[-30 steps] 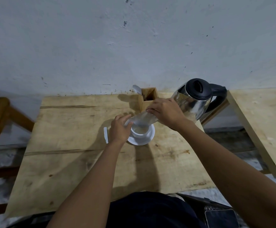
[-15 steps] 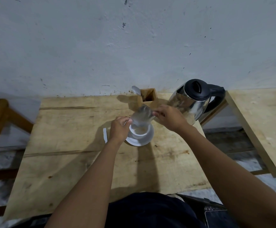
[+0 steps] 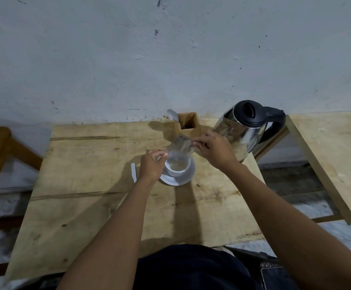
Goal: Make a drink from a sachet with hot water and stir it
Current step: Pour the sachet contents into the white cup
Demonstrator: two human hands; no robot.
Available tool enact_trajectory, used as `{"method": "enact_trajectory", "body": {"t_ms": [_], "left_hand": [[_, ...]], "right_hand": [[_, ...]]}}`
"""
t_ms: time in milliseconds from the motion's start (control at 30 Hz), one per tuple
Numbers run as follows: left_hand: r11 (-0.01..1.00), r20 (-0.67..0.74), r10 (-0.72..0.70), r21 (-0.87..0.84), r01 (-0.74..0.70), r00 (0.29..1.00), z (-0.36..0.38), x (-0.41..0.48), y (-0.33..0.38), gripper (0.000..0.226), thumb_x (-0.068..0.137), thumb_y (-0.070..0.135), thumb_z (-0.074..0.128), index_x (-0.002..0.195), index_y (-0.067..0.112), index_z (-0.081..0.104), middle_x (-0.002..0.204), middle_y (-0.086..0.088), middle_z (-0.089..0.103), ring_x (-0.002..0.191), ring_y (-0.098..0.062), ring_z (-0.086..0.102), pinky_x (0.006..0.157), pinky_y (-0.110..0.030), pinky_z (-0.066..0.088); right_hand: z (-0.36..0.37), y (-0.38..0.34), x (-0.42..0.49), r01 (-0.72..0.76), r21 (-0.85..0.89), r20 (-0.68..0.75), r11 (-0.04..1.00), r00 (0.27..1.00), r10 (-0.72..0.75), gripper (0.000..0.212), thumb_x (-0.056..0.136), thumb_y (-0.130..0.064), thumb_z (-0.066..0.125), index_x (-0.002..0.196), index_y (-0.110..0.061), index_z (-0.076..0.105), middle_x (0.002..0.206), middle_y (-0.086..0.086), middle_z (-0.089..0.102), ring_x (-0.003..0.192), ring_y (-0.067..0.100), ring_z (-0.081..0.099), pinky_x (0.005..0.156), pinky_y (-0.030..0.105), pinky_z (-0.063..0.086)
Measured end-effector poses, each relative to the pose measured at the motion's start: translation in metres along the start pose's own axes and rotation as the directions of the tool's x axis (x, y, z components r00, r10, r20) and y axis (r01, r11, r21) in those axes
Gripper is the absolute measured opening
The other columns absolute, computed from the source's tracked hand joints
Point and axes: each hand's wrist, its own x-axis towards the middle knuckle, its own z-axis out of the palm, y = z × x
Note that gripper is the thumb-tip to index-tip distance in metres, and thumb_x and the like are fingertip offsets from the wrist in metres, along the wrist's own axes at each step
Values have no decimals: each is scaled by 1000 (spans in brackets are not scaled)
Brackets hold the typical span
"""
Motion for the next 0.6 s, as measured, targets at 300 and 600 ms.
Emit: {"method": "enact_trajectory", "body": {"t_ms": [300,600], "left_hand": [[989,102,-131,78,123,986,1,3,-20,42,87,27,65,126,12,61,137,-6,56,126,-24,53,102,-37,45],[985,89,-140,111,130,986,5,5,-23,43,87,30,65,126,12,61,135,-7,58,121,-25,55,92,-30,45]], "right_hand": [[-4,1,-6,-19,-27,24,999,1000,19,22,96,-35,60,111,-27,74,90,-7,59,89,19,59,77,39,43],[-1,5,-10,-4,-44,-15,999,1000,3,24,97,-36,58,113,-26,74,85,-13,47,83,11,49,77,32,28]]}}
